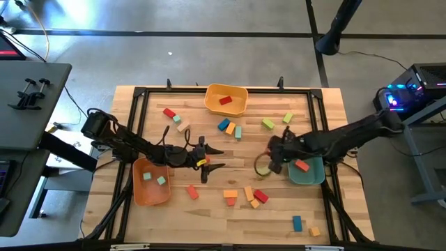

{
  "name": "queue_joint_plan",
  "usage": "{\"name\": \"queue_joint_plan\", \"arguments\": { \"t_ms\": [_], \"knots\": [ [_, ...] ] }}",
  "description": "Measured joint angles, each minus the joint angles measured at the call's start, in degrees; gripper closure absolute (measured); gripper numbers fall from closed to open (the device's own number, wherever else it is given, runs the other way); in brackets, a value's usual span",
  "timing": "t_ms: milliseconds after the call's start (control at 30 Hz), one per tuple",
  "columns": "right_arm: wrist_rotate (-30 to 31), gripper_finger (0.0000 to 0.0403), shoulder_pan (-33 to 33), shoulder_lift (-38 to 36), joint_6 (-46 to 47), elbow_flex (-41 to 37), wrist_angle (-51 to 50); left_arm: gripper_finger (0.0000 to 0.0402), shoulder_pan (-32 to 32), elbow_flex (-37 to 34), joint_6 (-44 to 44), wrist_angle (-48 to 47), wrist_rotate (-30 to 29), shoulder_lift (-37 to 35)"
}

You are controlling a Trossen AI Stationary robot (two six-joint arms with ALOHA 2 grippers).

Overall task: Sort blocks by size
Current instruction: Put the thick orange rectangular block into the green bin

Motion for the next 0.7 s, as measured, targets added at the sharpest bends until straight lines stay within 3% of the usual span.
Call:
{"name": "queue_joint_plan", "arguments": {
  "t_ms": [267, 433, 700],
  "knots": [
    [-4.45, 0.027, 12.08, -3.59, 27.55, -0.43, -25.71, 0.0177, -1.47, 0.01, -0.03, -0.66, -0.25, 0.02],
    [-7.07, 0.0266, 15.9, -3.51, 38.29, -5.35, -26.43, 0.0177, -1.79, 0.02, 0.41, -0.67, -0.31, 0.02],
    [-6.56, 0.0248, 16.45, -3.03, 40.76, -4.97, -25.59, 0.0177, -1.77, 0.03, 1.49, -0.96, -0.44, 0.02]
  ]
}}
